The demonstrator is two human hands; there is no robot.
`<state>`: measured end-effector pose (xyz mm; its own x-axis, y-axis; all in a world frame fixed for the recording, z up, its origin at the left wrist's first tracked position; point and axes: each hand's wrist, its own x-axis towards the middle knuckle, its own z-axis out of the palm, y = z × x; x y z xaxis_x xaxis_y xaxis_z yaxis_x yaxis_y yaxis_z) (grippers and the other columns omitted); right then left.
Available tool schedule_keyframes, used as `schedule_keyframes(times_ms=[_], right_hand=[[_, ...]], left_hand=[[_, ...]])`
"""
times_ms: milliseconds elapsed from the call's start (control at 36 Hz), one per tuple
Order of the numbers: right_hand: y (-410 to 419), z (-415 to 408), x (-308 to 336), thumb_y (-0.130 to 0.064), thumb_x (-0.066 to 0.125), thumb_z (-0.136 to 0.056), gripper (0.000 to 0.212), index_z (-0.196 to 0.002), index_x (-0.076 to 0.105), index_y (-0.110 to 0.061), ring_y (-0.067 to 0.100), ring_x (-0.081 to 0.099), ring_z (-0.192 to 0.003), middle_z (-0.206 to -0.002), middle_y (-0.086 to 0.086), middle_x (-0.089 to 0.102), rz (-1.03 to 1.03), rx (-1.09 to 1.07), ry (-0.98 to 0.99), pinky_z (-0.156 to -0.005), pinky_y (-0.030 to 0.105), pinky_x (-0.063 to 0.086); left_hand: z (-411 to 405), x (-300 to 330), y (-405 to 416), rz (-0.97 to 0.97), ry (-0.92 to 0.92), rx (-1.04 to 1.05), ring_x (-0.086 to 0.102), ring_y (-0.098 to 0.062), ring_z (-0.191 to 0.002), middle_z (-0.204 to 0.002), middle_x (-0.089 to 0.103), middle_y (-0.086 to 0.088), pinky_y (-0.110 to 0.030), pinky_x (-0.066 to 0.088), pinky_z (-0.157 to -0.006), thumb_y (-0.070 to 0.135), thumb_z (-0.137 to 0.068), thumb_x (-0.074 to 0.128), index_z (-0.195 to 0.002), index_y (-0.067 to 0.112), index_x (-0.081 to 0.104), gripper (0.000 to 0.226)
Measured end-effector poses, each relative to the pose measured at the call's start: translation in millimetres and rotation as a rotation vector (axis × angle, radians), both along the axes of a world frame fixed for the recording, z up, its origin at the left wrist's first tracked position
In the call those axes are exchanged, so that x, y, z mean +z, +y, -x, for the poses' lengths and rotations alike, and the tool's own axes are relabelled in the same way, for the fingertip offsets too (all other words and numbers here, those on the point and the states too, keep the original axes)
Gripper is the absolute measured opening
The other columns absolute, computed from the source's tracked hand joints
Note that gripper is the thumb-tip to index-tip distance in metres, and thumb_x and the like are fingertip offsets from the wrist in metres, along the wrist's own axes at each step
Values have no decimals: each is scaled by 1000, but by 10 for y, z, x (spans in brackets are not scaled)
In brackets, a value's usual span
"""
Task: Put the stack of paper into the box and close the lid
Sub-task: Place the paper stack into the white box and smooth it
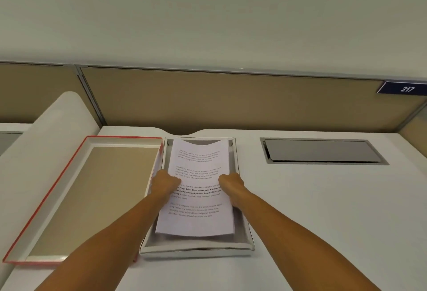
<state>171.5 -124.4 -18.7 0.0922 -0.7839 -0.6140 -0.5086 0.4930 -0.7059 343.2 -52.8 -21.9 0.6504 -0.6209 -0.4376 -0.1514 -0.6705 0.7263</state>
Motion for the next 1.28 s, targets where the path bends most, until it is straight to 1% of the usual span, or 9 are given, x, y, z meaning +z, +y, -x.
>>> schedule_keyframes(times_ms=[111, 250, 444, 556, 667, 806, 944, 1056, 1278], right_hand=[[-26, -40, -49, -12, 43, -96, 13, -97, 55, -8, 24, 62, -85, -85, 5, 61, 31, 9, 26, -77, 32, 55], [-102, -58, -103, -13, 45, -98, 17, -84, 54, -11, 16, 56, -69, -79, 3, 58, 29, 30, 47, -67, 28, 50], [-135, -56, -180, -12, 46, -97, 11, -92, 55, -9, 18, 58, -74, -83, 4, 60, 22, 30, 50, -69, 29, 49], [-109, -38, -221, -7, 47, -93, 18, -76, 52, -12, 14, 52, -63, -76, 2, 57, 79, 35, 88, -55, 24, 42], [-79, -31, -244, -2, 47, -90, 19, -73, 52, -10, 13, 49, -60, -72, 2, 55, 112, 27, 89, -58, 26, 42], [-18, -86, -242, -2, 49, -89, 38, -125, 58, 4, 24, 63, -88, -114, 18, 69, 76, 0, 4, -67, 29, 48], [71, -130, -255, -10, 56, -87, 87, -157, 6, 2, 34, 44, -139, -158, 18, 35, 118, 49, 100, -108, 45, 49], [165, -131, -261, -14, 59, -87, 101, -158, -13, -4, 34, 24, -151, -169, 14, 8, 138, 111, 178, -117, 47, 39], [154, -126, -235, -14, 60, -86, 101, -158, -12, -6, 34, 37, -144, -165, 15, 21, 140, 96, 167, -110, 45, 47]], left_hand=[[29, -26, -55, 6, 8, 37, 69, -35, -95, -102, 69, -17, -40, 57, -78, 8, -91, 61, -106, -2, 62, 18], [50, -115, -111, -21, 6, 15, 64, -29, -82, -97, 66, -16, -32, 52, -60, 6, -94, 54, -109, -3, 61, 19], [40, -238, -118, -34, -19, -11, 59, -26, -75, -84, 61, -11, -31, 48, -64, 5, -92, 49, -89, 2, 56, 8], [41, -269, -99, -20, -38, -28, 57, -24, -68, -75, 59, -7, -31, 47, -66, 6, -89, 51, -73, 8, 53, 16], [48, -251, -62, 3, -55, -51, 56, -20, -61, -69, 59, -4, -26, 43, -57, 11, -87, 55, -68, 11, 51, 19], [47, -196, -25, -14, -66, -108, 63, -17, -66, -90, 70, -9, -24, 47, -51, 18, -87, 62, -99, 3, 58, 20], [123, -143, -68, -80, -117, -184, 64, -33, -107, -124, 61, -21, -42, 59, -86, 28, -83, 70, -135, -9, 40, 71], [165, -131, -48, -115, -152, -191, 57, -36, -119, -138, 52, -22, -42, 55, -92, 33, -85, 70, -148, -8, 15, 93], [176, -127, -57, -99, -95, -125, 61, -35, -112, -126, 58, -22, -49, 57, -90, 28, -81, 67, -145, -7, 22, 86]])
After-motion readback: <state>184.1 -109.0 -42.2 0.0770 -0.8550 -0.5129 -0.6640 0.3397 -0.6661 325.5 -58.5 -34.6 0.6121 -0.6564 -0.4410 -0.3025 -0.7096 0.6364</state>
